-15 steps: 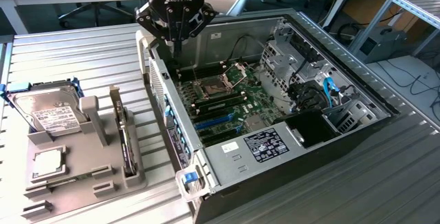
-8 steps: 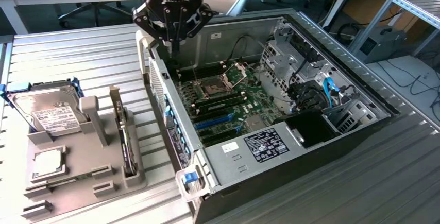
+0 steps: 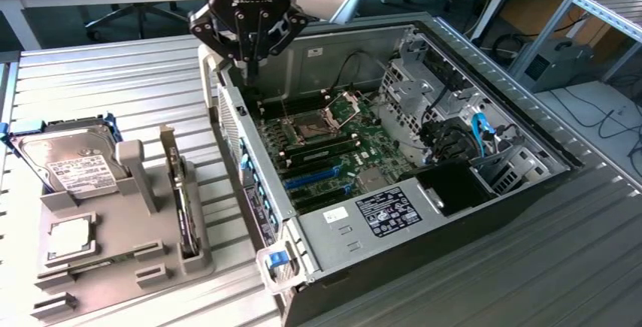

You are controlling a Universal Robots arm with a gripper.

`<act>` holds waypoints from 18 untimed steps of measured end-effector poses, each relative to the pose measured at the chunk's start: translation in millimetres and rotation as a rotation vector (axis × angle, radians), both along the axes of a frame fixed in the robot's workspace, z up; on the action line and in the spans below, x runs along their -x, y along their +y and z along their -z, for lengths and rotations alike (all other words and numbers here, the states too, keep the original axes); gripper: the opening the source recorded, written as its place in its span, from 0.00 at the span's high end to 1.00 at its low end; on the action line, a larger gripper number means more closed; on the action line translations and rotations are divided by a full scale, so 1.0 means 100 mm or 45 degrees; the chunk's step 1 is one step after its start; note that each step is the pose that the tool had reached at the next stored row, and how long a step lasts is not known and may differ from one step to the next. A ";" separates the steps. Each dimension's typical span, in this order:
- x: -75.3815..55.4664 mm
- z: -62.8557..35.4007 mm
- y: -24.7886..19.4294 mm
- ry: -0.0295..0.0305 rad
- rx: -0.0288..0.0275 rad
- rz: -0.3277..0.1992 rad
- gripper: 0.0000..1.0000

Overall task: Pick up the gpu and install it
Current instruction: 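Reach for the gpu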

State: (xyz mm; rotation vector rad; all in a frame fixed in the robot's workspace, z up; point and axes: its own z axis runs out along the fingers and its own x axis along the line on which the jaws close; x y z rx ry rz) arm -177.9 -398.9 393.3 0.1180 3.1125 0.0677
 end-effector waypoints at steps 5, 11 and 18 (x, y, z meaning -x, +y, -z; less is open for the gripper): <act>0.03 0.000 0.000 0.0000 0.0000 0.000 0.89; 0.06 0.000 0.000 0.0000 0.0000 0.000 0.89; 0.11 0.000 0.000 0.0000 -0.0001 0.000 0.89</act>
